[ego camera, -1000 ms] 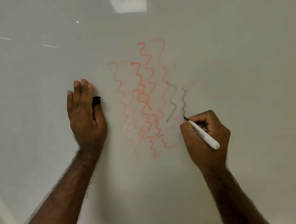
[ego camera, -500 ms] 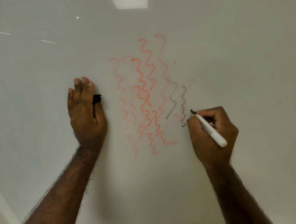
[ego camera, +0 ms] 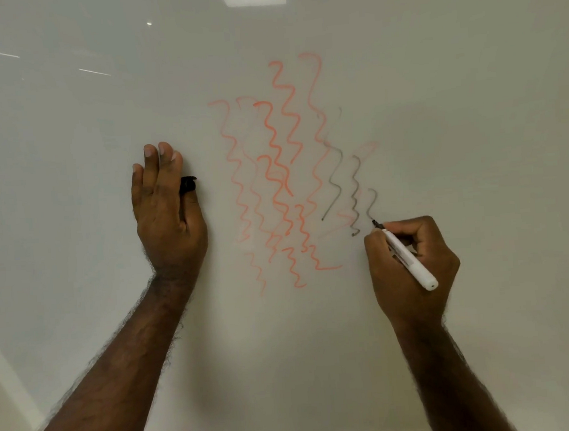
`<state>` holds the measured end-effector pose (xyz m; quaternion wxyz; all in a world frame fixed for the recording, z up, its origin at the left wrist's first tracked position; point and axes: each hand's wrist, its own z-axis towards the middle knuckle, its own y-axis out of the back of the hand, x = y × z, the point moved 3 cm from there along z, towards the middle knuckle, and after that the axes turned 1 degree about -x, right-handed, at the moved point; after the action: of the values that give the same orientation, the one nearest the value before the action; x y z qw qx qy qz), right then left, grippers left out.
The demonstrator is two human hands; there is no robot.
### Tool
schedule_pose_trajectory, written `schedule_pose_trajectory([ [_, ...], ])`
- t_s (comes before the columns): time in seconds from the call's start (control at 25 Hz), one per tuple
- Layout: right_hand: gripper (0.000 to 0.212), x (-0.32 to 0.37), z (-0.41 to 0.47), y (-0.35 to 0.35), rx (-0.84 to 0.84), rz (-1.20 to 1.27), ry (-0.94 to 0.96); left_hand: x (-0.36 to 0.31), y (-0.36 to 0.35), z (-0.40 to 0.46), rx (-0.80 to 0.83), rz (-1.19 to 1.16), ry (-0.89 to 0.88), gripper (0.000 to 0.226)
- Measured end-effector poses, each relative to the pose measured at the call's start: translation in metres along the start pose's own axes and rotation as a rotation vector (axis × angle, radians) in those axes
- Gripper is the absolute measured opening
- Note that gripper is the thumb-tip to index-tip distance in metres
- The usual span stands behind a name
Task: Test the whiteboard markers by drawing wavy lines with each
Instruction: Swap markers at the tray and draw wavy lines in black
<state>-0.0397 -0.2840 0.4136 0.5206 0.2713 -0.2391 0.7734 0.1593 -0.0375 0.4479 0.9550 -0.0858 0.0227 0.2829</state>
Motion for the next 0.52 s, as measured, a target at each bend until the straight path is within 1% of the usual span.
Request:
schedule_pose_trajectory([
  [0.12, 0.017, -0.007, -0.011, 0.001, 0.019, 0.005, -0.063, 0.0, 0.001, -0.003, 0.002, 0.018, -0.002, 0.036],
  [0.32, 0.017, -0.023, -0.021, 0.005, 0.044, 0.02, -0.114, 0.001, 0.002, -0.008, 0.017, 0.029, -0.006, 0.036],
  [0.52, 0.02, -0.034, -0.028, 0.011, 0.075, 0.052, -0.169, -0.002, 0.013, -0.025, 0.102, 0.037, 0.033, 0.036],
])
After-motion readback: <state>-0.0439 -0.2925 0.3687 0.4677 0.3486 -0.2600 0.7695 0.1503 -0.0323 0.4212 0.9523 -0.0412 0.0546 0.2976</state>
